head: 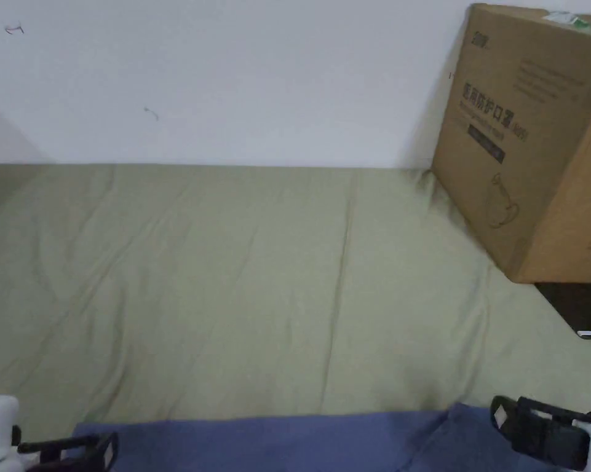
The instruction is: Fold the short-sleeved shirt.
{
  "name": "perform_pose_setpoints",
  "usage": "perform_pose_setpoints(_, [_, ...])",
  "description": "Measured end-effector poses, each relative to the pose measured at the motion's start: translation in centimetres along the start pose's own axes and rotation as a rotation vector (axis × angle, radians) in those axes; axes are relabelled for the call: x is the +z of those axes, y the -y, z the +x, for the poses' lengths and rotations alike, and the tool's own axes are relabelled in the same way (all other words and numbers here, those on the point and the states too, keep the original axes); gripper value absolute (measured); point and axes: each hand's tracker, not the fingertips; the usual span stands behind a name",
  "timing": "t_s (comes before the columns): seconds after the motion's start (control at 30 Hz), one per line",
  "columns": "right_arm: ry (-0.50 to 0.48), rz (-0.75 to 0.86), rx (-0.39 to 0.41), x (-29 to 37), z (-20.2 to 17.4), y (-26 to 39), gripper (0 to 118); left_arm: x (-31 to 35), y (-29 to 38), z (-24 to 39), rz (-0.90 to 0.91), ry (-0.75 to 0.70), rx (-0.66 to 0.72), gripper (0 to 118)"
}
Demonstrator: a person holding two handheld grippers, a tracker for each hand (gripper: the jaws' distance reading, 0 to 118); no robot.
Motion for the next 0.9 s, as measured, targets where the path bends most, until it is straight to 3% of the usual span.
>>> perform_pose_setpoints(0.07, [-0.027, 0.191, 0.040, 2.3, -3.4, -0.3, 118, 2.6, -1.2, 2.5, 0.194, 0.006, 0.009, 115])
perform_pose_setpoints(0.17, [0.024, 0.475, 0.175, 5.0, -8.2, 0.3, 118, 6.2, -1.2, 5.8, 0.519, -0.063, 0.009, 115])
perform_pose_setpoints(0.23, [0.067, 0.632, 0.231, 6.2, -10.9, 1.1, 116, 8.2, -1.0, 7.9, 0.669, -0.088, -0.008, 103])
perform_pose_setpoints(0.27, [0.075, 0.666, 0.252, 6.5, -11.9, 1.2, 113, 8.7, -1.2, 9.0, 0.705, -0.106, -0.033, 83])
perform_pose_setpoints(0.3, [0.069, 0.677, 0.266, 6.7, -12.5, 1.2, 92, 9.2, -1.4, 10.2, 0.738, -0.141, -0.072, 37])
perform_pose_setpoints(0.33, [0.064, 0.671, 0.266, 6.6, -13.0, 1.2, 50, 9.2, -1.5, 10.9, 0.755, -0.158, -0.109, 0])
perform_pose_setpoints(0.37, [0.060, 0.661, 0.260, 6.6, -13.3, 1.0, 2, 9.1, -1.7, 11.7, 0.754, -0.184, -0.154, 0])
perform_pose_setpoints(0.47, [0.005, 0.570, 0.196, 6.3, -13.2, -0.1, 0, 9.1, -2.6, 12.3, 0.720, -0.078, -0.202, 0])
perform_pose_setpoints(0.6, [-0.018, 0.551, 0.192, 7.2, -13.0, -0.5, 0, 9.2, -3.9, 10.0, 0.638, -0.090, -0.093, 0])
perform_pose_setpoints(0.73, [-0.107, 0.454, 0.129, 8.5, -12.3, -1.4, 0, 5.8, -6.5, 0.9, 0.280, 0.163, 0.086, 0])
perform_pose_setpoints(0.83, [-0.124, 0.404, 0.087, 8.8, -11.7, -1.0, 0, 0.5, -5.5, -6.9, -0.081, 0.389, 0.331, 0])
perform_pose_setpoints(0.9, [-0.112, 0.371, 0.086, 8.3, -11.6, -0.8, 0, -2.1, -2.9, -10.8, -0.185, 0.405, 0.413, 5])
